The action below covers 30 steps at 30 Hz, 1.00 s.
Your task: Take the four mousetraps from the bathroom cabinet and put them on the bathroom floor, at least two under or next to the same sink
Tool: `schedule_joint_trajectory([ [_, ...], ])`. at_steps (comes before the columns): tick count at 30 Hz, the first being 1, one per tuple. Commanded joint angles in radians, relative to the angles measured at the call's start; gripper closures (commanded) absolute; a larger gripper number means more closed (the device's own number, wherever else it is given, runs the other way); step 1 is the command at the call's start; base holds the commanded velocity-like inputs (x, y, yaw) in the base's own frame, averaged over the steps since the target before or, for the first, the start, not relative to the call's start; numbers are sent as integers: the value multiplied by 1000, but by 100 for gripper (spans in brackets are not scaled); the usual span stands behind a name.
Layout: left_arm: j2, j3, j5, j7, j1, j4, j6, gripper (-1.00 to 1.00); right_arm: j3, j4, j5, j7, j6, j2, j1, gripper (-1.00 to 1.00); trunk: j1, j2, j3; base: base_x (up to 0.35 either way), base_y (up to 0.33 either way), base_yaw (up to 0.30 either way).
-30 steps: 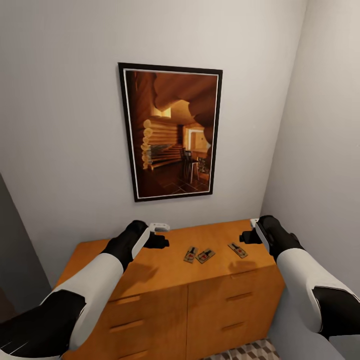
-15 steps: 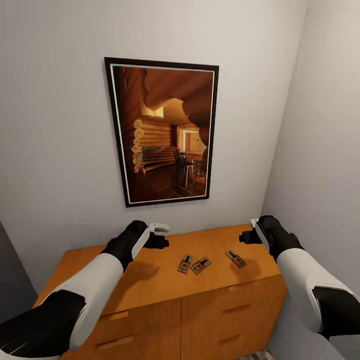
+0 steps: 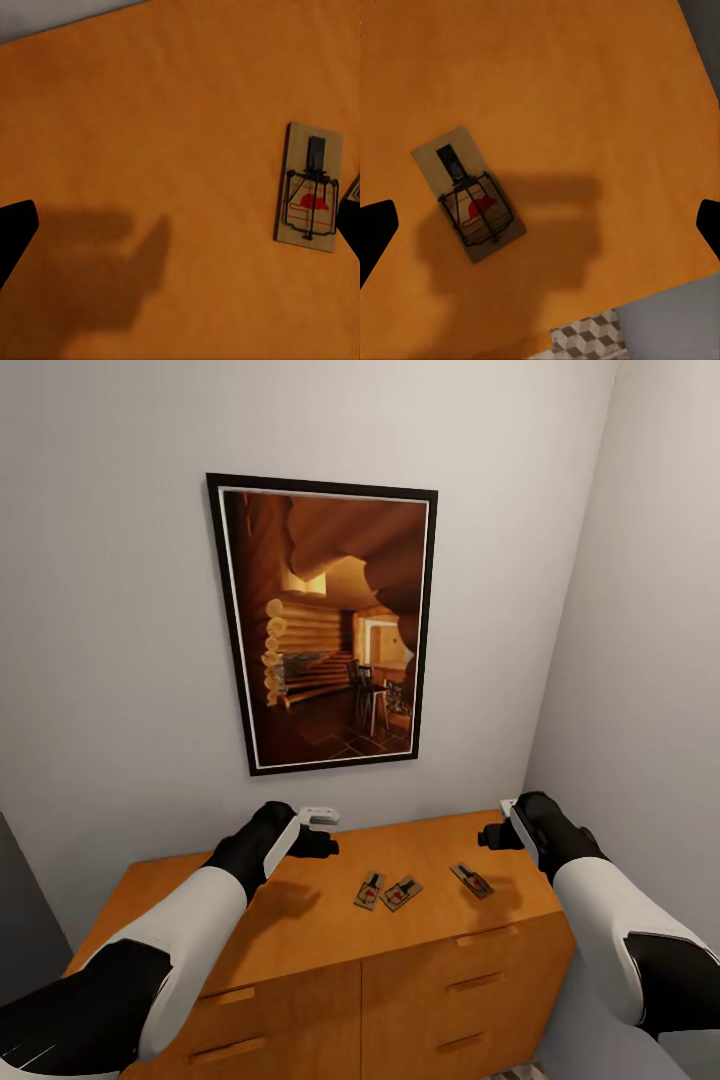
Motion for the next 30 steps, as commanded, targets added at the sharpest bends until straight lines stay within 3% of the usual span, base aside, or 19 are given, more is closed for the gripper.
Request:
schedule_joint_trajectory([
  [1,1,-4,5,1,0,-1,4,-100,-5,0,10,10,6,1,0,-100,0,-1,0,4,-1,0],
  [16,0,-4,7,0,0,9,3,-100,7,2,10,15,148,12,-12,-100,0,-1,0,1,0,0],
  [30,-2,-4,5,0,0,12,2,-100,28,1,11,11,170,14,-22,-100,0,-1,0,0,0,0],
])
